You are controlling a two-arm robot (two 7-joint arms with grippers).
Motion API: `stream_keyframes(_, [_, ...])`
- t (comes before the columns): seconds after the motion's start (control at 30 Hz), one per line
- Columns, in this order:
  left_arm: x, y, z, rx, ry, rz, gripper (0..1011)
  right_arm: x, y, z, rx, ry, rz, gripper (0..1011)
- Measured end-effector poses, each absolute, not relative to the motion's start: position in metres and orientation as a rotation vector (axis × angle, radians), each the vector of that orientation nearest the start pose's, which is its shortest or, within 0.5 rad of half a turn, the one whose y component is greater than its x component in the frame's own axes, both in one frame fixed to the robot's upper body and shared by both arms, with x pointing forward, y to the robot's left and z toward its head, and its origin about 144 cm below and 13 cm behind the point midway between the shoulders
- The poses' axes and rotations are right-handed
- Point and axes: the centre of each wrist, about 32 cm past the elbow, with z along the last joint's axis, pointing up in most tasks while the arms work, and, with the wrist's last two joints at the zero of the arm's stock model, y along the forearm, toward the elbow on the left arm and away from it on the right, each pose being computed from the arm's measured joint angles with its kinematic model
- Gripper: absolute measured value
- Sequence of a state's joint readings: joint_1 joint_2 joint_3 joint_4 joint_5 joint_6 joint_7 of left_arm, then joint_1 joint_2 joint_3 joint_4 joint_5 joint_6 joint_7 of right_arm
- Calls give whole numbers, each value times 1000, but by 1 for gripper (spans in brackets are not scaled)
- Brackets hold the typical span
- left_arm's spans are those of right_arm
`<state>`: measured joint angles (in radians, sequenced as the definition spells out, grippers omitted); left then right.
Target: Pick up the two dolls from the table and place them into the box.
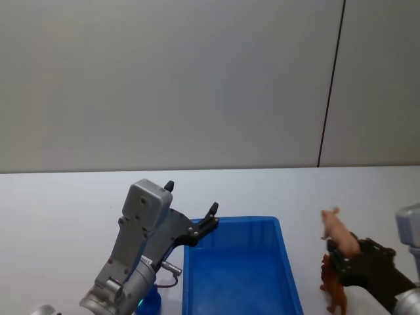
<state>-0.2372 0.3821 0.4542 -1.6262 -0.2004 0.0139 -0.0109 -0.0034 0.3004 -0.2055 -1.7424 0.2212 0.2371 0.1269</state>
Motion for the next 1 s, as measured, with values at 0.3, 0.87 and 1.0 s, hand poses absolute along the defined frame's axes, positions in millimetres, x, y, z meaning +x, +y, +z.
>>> stream_keyframes(0.3, [492,198,1204,61,-268,1124,1001,460,-217,1191,-129,26,-1073,381])
stream_keyframes(0.87, [492,198,1204,61,-268,1124,1001,481,-183,1193,-125,63,-892,598])
stream_keyframes(1.0, [492,198,1204,61,-268,1124,1001,484,-181,1193,-132,72,-886,744])
